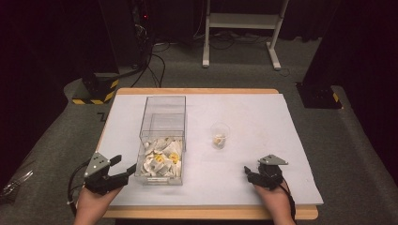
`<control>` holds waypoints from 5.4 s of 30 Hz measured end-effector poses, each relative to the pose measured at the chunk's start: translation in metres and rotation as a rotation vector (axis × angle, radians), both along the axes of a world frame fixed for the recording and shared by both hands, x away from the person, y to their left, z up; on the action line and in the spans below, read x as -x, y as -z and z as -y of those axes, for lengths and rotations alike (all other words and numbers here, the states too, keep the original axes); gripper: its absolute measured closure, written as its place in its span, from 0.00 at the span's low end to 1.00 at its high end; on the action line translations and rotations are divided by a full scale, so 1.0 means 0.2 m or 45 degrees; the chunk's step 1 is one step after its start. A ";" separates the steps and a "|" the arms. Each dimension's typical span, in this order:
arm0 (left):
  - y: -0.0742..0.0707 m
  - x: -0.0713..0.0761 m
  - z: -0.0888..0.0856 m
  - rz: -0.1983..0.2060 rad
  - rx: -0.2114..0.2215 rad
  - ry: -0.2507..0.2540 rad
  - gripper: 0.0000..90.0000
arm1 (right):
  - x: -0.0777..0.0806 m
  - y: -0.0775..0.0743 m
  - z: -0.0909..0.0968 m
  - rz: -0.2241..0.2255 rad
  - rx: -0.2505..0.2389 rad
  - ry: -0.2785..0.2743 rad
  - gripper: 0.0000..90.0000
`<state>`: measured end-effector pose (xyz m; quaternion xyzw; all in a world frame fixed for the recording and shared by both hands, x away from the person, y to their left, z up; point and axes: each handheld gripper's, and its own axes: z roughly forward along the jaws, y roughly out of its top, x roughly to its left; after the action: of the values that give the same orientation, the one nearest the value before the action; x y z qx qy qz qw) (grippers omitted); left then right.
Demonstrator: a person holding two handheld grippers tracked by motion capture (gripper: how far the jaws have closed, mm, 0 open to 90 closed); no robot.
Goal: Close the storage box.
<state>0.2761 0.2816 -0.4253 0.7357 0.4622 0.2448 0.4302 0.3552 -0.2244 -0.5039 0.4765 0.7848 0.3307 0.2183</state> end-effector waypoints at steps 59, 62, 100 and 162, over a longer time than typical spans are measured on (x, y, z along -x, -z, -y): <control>0.20 0.08 0.14 -0.007 -0.013 0.081 0.43 | 0.00 0.00 0.00 -0.010 -0.010 0.005 0.33; 0.20 0.07 0.15 0.015 -0.018 0.057 0.46 | 0.00 0.00 0.00 -0.008 -0.010 0.006 0.33; 0.22 -0.03 0.16 0.041 -0.003 -0.057 0.30 | 0.00 0.00 0.00 -0.005 -0.006 0.004 0.33; 0.25 -0.48 0.18 0.010 -0.038 -0.183 0.19 | 0.00 0.00 0.00 -0.006 -0.005 0.001 0.33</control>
<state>0.3722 0.2460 -0.4757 0.7061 0.5084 0.2848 0.4022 0.3555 -0.2246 -0.5038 0.4780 0.7845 0.3311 0.2157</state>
